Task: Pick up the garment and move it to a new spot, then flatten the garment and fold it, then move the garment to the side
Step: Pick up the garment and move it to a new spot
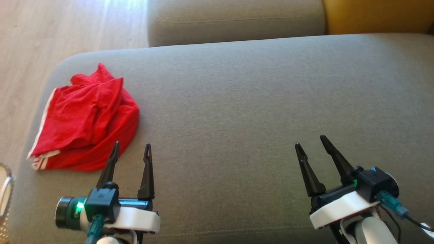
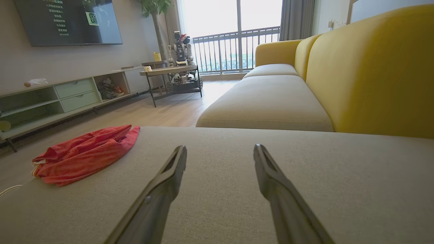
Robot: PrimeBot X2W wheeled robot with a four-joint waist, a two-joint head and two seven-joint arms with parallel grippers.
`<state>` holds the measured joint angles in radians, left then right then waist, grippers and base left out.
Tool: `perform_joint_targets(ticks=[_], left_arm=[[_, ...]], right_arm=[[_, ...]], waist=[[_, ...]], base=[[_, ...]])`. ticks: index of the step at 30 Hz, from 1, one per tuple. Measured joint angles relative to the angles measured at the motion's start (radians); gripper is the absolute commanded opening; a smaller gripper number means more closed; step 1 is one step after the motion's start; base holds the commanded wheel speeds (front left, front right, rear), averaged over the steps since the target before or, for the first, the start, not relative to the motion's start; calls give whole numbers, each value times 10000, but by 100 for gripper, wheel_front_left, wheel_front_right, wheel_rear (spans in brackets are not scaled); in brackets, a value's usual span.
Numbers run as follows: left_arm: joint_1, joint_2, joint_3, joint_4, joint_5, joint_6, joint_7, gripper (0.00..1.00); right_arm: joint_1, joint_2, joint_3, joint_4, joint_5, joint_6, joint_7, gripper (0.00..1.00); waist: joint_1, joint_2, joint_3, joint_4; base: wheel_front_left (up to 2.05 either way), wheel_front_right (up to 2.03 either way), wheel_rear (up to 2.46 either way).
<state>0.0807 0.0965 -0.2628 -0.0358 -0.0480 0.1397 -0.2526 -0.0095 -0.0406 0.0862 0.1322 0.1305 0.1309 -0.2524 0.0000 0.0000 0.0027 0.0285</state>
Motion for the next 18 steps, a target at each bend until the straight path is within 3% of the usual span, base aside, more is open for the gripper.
perform_joint_targets(ticks=[18], left_arm=[[266, -171, 941, -305, 2, -33, -2, 100]], right_arm=[[234, -10, 119, -142, -75, 0, 0, 100]], waist=[[0, 0, 9, 2295]], base=[[0, 0, 0]])
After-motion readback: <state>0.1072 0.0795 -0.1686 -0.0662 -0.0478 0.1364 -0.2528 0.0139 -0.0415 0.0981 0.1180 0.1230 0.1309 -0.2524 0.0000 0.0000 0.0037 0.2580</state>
